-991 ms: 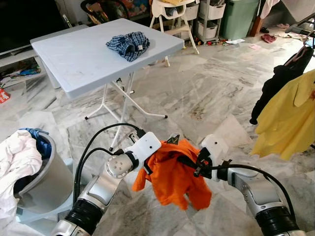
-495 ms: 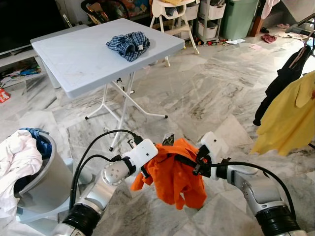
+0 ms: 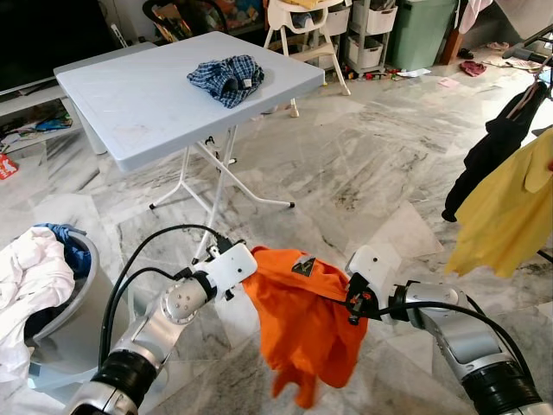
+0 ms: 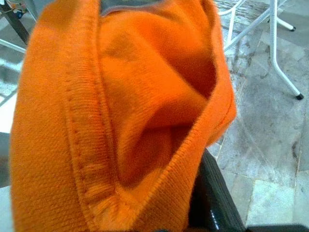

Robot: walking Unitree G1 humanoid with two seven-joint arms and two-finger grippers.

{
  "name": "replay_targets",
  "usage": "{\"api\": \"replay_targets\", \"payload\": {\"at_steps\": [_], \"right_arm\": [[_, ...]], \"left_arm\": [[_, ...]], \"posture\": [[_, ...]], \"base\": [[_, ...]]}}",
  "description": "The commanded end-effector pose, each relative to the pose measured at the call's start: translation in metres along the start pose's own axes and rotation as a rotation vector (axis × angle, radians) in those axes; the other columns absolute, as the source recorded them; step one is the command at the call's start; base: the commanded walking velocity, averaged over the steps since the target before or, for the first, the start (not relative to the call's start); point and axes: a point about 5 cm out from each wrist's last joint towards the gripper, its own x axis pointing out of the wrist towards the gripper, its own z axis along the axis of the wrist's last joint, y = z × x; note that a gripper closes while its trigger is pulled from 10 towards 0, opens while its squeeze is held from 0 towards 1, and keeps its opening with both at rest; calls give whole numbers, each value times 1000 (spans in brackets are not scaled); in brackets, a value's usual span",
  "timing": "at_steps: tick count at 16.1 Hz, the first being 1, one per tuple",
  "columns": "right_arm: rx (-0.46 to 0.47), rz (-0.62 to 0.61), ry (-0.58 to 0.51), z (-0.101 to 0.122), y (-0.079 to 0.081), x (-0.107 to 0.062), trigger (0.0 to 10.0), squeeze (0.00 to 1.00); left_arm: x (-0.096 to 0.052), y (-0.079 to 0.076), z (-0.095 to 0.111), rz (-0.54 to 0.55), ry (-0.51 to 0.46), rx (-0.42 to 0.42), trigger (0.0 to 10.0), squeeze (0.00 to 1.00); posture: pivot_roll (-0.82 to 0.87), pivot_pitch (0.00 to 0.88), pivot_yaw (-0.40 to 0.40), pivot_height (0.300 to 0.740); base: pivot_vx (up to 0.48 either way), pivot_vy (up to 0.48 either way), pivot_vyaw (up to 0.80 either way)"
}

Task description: Hang hanger

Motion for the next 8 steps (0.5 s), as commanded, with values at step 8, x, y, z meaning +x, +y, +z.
{"api": "replay_targets", "payload": {"at_steps": [8], "right_arm": [[-60,14,-28,13,-6,-2,0,0]], "left_arm": [[0,35,-14,278,99,43,10000,1000]], "posture": [[-76,0,41,740]], "base": [[0,0,0]]}}
